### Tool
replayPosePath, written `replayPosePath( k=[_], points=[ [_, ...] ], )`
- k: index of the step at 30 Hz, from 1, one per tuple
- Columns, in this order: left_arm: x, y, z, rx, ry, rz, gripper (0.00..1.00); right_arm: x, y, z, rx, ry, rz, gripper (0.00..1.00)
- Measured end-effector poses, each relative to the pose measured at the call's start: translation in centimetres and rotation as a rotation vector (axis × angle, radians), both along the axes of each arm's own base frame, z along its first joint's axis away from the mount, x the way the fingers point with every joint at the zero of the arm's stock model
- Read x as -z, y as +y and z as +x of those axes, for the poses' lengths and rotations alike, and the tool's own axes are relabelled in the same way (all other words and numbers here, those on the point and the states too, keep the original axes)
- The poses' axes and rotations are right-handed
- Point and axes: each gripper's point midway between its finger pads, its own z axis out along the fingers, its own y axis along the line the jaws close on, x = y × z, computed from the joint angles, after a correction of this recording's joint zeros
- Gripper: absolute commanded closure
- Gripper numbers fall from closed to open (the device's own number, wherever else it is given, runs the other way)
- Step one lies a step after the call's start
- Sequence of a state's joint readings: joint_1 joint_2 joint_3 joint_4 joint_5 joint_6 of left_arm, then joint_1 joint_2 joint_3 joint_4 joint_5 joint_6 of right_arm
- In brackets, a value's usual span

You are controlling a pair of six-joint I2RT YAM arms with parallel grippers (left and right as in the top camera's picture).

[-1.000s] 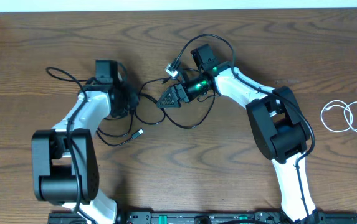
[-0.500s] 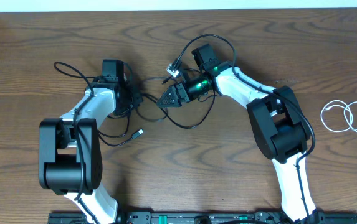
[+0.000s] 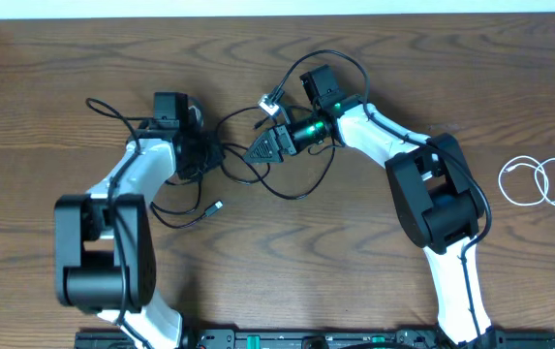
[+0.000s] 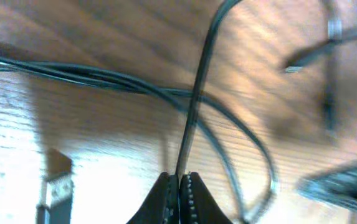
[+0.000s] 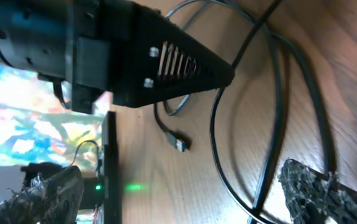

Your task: Untangle cables

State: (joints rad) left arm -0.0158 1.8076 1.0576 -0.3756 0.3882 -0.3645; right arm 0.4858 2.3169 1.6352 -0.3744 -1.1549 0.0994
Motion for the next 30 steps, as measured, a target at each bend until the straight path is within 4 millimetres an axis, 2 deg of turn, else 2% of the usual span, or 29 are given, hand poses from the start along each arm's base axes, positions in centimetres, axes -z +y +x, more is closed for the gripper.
replayPosePath(
  k=[4, 11, 13, 14, 16, 17, 21, 26, 28, 30],
  points=[
    [-2.1, -0.9, 0.1, 0.026, -0.045, -0.054, 0.93, -0.2, 0.7, -0.7, -0.023, 0.002, 0.009, 0.02],
    [-2.5, -1.8, -0.1, 0.056, -0.047, -0.101, 0.92, 1.4, 2.7, -2.0, -0.029, -0.051, -0.081, 0.01],
    [-2.4, -1.7, -0.1, 0.064, -0.051, -0.09, 0.83, 1.8, 3.3, -2.5, -0.036, -0.067, -0.099, 0.01],
    [-2.3, -1.5, -0.2, 0.061, -0.048, -0.077, 0.67, 1.9, 3.7, -2.8, -0.042, -0.076, -0.107, 0.02],
    [-1.8, -0.7, -0.4, 0.051, -0.033, -0.028, 0.55, 2.0, 4.2, -3.3, -0.055, -0.093, -0.112, 0.06],
    [-1.6, -0.2, -0.6, 0.036, -0.019, -0.001, 0.53, 2.1, 4.4, -3.5, -0.063, -0.103, -0.113, 0.12],
    [-0.6, 2.2, -1.3, -0.047, 0.034, 0.12, 0.55, 2.7, 4.5, -3.9, -0.08, -0.142, -0.135, 0.3],
    [-0.2, 3.7, -1.8, -0.095, 0.065, 0.17, 0.56, 3.1, 4.1, -4.0, -0.08, -0.135, -0.162, 0.45],
    [-0.1, 4.0, -2.2, -0.103, 0.084, 0.18, 0.45, 3.5, 3.8, -4.3, -0.081, -0.121, -0.184, 0.5],
    [0.2, 4.1, -2.7, -0.108, 0.106, 0.188, 0.42, 3.9, 3.5, -4.4, -0.077, -0.111, -0.21, 0.53]
  ],
)
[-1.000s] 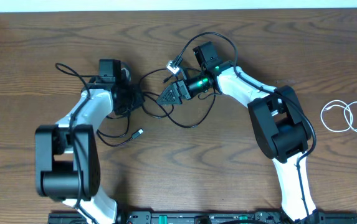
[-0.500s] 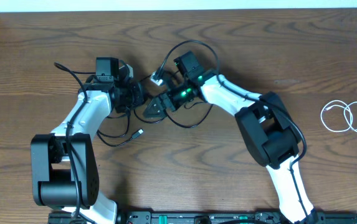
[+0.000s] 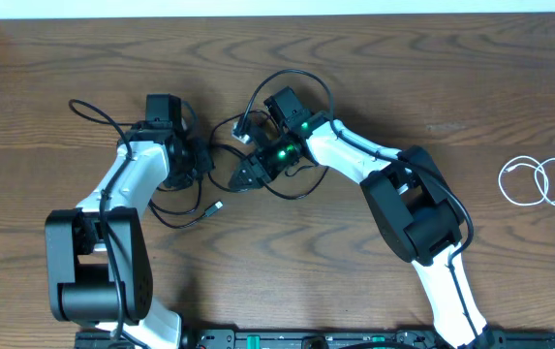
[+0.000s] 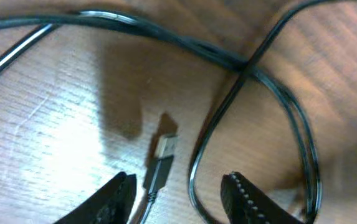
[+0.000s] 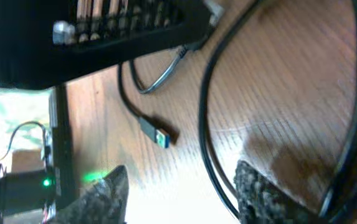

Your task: Untangle cables

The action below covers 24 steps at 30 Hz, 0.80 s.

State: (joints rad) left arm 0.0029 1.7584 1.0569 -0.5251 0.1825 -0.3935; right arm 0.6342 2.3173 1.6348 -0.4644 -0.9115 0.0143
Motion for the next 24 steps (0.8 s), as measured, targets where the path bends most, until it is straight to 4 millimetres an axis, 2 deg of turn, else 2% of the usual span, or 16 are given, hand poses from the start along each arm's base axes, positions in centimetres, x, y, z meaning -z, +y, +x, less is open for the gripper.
replayPosePath(
  k=[2, 4, 8, 13, 16, 19, 20, 23, 24],
  points=[
    [0.4, 0.1, -0.6, -0.004, 0.03, 0.002, 0.42, 0.2, -0.2, 0.0, 0.006, 0.001, -0.016, 0.56],
    [1.0, 0.1, -1.1, -0.005, 0.059, 0.005, 0.47, 0.4, -0.3, 0.1, 0.01, -0.003, -0.026, 0.59],
    [2.4, 0.1, -2.0, -0.007, 0.108, 0.003, 0.48, 0.6, -0.3, 0.2, 0.015, -0.009, -0.036, 0.62],
    [2.3, -1.0, -1.2, 0.017, 0.075, -0.024, 0.49, 0.7, -0.5, 0.1, 0.017, -0.001, -0.047, 0.67],
    [2.0, -2.8, -0.3, 0.053, 0.036, -0.086, 0.62, 0.9, -0.7, -0.1, 0.02, 0.013, -0.061, 0.75],
    [2.0, -4.7, 0.3, 0.081, 0.01, -0.155, 0.88, 0.9, -0.8, -0.2, 0.031, 0.031, -0.071, 0.78],
    [2.1, -5.1, 0.5, 0.092, 0.005, -0.168, 0.92, 1.0, -0.8, -0.2, 0.034, 0.036, -0.074, 0.78],
    [2.2, -5.8, 0.7, 0.103, -0.003, -0.2, 0.92, 1.0, -0.9, -0.3, 0.037, 0.045, -0.081, 0.79],
    [2.2, -5.9, 0.8, 0.104, -0.01, -0.205, 0.92, 1.1, -0.9, -0.3, 0.038, 0.045, -0.084, 0.75]
  ],
)
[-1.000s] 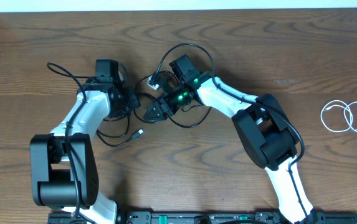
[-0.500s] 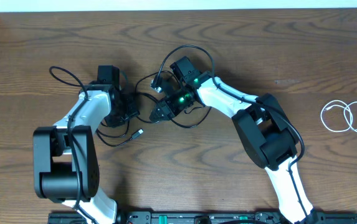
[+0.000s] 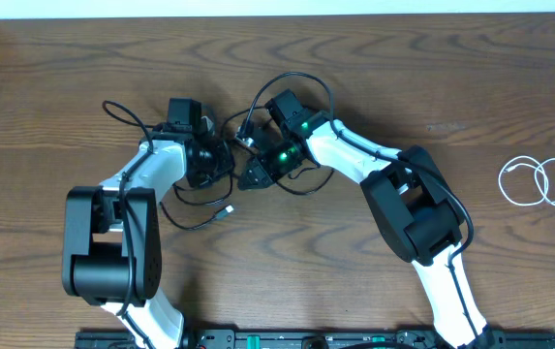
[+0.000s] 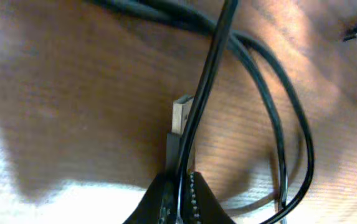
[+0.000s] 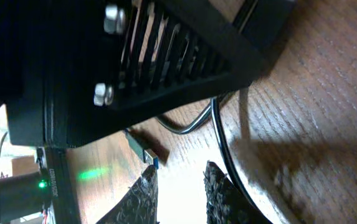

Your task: Untangle cables

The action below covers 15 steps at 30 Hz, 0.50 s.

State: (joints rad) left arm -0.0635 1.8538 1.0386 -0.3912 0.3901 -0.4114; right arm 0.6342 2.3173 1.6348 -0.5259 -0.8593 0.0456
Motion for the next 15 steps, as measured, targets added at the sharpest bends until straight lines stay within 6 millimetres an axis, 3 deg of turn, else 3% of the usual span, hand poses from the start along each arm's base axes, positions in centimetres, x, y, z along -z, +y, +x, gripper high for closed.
replayPosePath(
  k=[10, 15],
  points=[
    [-0.3, -0.3, 0.6, 0.001, -0.024, -0.033, 0.93, -0.1, -0.6, 1.4, 0.063, 0.021, -0.002, 0.48],
    [-1.5, 0.1, 0.9, -0.025, -0.029, -0.164, 0.92, -1.0, -0.4, 3.3, 0.088, -0.018, 0.066, 0.42]
  ],
)
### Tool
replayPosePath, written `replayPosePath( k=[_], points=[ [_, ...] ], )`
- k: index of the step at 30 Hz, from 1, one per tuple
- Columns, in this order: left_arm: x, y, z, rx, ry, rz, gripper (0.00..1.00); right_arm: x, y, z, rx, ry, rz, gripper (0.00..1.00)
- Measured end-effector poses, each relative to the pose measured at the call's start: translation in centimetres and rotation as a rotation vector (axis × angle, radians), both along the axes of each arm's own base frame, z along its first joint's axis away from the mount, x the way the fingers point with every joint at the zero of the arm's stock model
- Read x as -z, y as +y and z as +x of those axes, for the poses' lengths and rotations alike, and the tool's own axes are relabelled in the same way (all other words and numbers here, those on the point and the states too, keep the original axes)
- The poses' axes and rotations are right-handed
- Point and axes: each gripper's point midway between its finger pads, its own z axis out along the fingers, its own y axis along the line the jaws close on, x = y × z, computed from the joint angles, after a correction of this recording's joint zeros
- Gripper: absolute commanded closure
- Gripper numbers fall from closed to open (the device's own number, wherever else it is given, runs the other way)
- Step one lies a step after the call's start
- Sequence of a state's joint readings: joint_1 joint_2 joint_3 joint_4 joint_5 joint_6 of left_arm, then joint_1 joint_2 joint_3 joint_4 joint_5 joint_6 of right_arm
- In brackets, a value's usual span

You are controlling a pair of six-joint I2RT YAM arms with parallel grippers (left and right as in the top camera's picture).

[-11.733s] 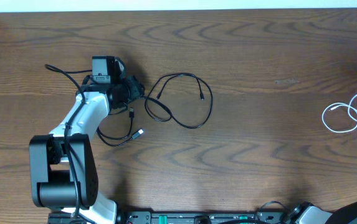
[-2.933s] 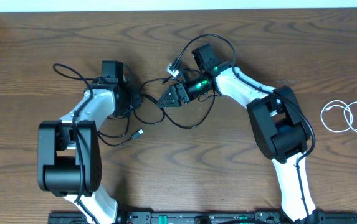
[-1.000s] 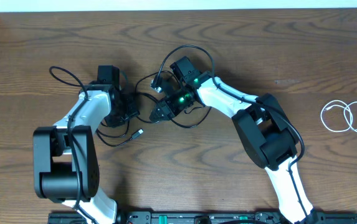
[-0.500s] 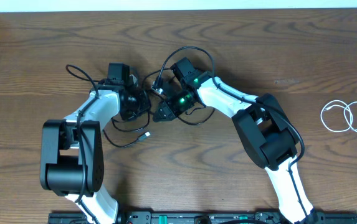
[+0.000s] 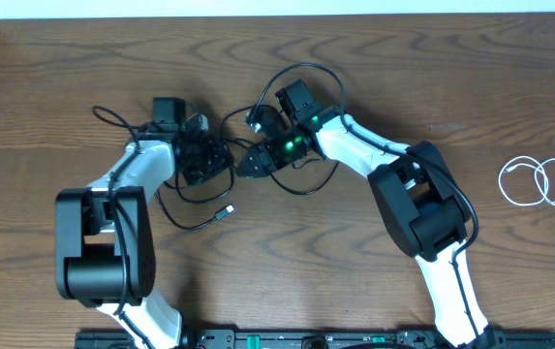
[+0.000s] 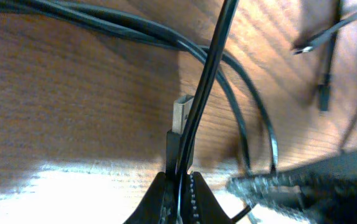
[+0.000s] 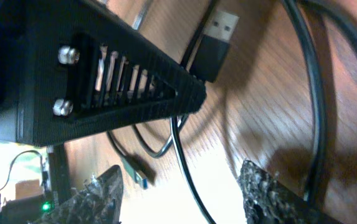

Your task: Untangle cables

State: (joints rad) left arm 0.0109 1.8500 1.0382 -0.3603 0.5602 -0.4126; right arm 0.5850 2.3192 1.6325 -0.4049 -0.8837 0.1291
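Observation:
Black cables [image 5: 292,184] lie tangled in loops between the two arms on the wooden table. My left gripper [image 5: 217,157] is shut on one black cable strand [image 6: 198,106] just beside a USB plug [image 6: 179,113]. The right gripper [image 5: 250,165] points left, tip to tip with the left one. In the right wrist view my right gripper [image 7: 184,199] stands open, a black strand [image 7: 187,165] running between its fingers without being pinched. A second USB plug [image 7: 218,31] and a blue-tipped plug [image 7: 139,176] lie close by.
A loose USB end [image 5: 225,210] trails toward the table's front. A separate coiled white cable [image 5: 539,181] lies at the far right. The left gripper's black body [image 7: 103,68] fills the upper left of the right wrist view, very close.
The right gripper's jaws stand much wider apart than before. The left arm has shifted slightly left, still shut on the same strand by the USB plug.
First my left gripper was shut on a black strand and the right one was open beside it. Then the left was open over a USB plug. Later it was shut on a strand by that plug with the right jaws narrow; now the right is wide open.

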Motion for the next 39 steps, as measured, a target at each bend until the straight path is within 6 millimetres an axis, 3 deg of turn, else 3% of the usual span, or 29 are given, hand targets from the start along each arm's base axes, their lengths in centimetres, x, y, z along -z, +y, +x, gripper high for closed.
replayPosePath(
  k=[8, 12, 15, 21, 24, 26, 28, 32, 33, 36, 39],
  points=[
    [-2.2, 0.9, 0.4, -0.035, -0.026, -0.164, 0.92, -0.9, 0.1, 0.4, -0.018, -0.01, 0.062, 0.41],
    [-2.6, 0.6, 0.4, -0.029, -0.029, -0.196, 0.93, -0.9, 0.1, 0.3, -0.026, -0.011, 0.067, 0.51],
    [-3.0, 0.1, 0.3, -0.022, -0.027, -0.233, 0.93, -0.6, 0.3, -0.1, -0.036, -0.01, 0.068, 0.52],
    [-3.4, -0.4, 0.2, -0.011, -0.029, -0.268, 0.92, 0.5, 2.5, -1.5, -0.072, 0.021, 0.109, 0.56],
    [-3.4, -0.4, 0.2, -0.009, -0.029, -0.273, 0.92, 0.1, 3.4, -2.1, -0.081, 0.044, 0.144, 0.65],
    [-3.5, -0.5, 0.2, -0.011, -0.027, -0.277, 0.92, -0.3, 3.8, -2.1, -0.083, 0.052, 0.163, 0.76],
    [-3.5, -0.5, 0.2, -0.016, -0.023, -0.282, 0.92, -0.4, 3.8, -2.2, -0.081, 0.064, 0.168, 0.99],
    [-3.7, -0.6, 0.5, -0.02, -0.032, -0.289, 0.92, -0.4, 3.8, -2.1, -0.066, 0.087, 0.161, 0.99],
    [-3.7, -0.5, 0.6, -0.02, -0.038, -0.288, 0.88, -0.4, 3.8, -2.1, -0.063, 0.087, 0.159, 0.99],
    [-3.6, -0.2, 1.3, -0.025, -0.072, -0.256, 0.6, -0.3, 3.5, -1.8, -0.053, 0.092, 0.154, 0.99],
    [-3.2, 0.9, 2.2, -0.049, -0.107, -0.189, 0.56, -0.2, 3.0, -1.6, -0.043, 0.111, 0.148, 0.99]
  ],
)
